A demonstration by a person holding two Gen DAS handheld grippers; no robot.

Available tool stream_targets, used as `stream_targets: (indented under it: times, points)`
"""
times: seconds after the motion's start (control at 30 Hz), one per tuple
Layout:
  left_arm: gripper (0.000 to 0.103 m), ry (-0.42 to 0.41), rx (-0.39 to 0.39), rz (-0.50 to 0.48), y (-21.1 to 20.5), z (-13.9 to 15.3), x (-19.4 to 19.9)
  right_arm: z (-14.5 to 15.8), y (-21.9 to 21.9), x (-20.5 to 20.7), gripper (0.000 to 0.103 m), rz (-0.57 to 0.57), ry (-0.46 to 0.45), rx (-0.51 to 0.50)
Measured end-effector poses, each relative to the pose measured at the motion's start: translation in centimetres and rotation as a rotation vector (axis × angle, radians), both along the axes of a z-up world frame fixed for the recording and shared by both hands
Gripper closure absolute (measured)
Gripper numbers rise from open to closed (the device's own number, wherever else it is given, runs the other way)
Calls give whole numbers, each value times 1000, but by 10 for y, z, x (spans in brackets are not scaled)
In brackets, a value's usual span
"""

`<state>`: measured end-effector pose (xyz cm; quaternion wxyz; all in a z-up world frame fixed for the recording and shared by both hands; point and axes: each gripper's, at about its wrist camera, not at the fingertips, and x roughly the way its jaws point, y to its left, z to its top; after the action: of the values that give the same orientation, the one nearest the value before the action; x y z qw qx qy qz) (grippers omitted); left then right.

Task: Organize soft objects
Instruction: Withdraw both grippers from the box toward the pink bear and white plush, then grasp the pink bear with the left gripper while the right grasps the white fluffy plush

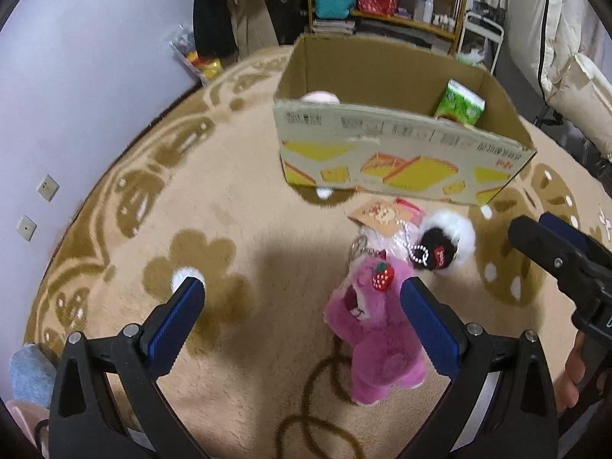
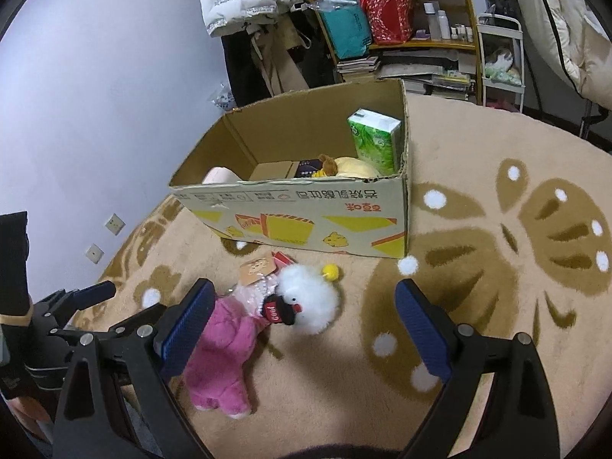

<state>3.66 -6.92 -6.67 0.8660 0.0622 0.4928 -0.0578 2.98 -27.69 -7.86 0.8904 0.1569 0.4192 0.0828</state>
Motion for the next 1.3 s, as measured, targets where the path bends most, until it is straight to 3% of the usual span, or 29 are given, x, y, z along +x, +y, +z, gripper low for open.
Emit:
stream_targets:
  times: [0.37,0.77,0.97,1.03,1.23,1.3]
  points:
    - [1,91,11,-30,-21,-24,10,-32,10,24,4,62,88,-9]
    - [2,174,22,-87,-41,-54,16,-57,7,41,4,57,180,60]
    - [2,207,55,-121,-52,-66,13,-66,11,47,10,68,206,66]
    - [2,199,99,-125,-54,-69,10,-69,12,48,11,72,215,64]
    - [20,199,122,-141,-60,-72,6,-73,14,50,18,79,221,67]
    - [32,206,113,-139,-60,-72,5,-73,12,49,18,75,219,84]
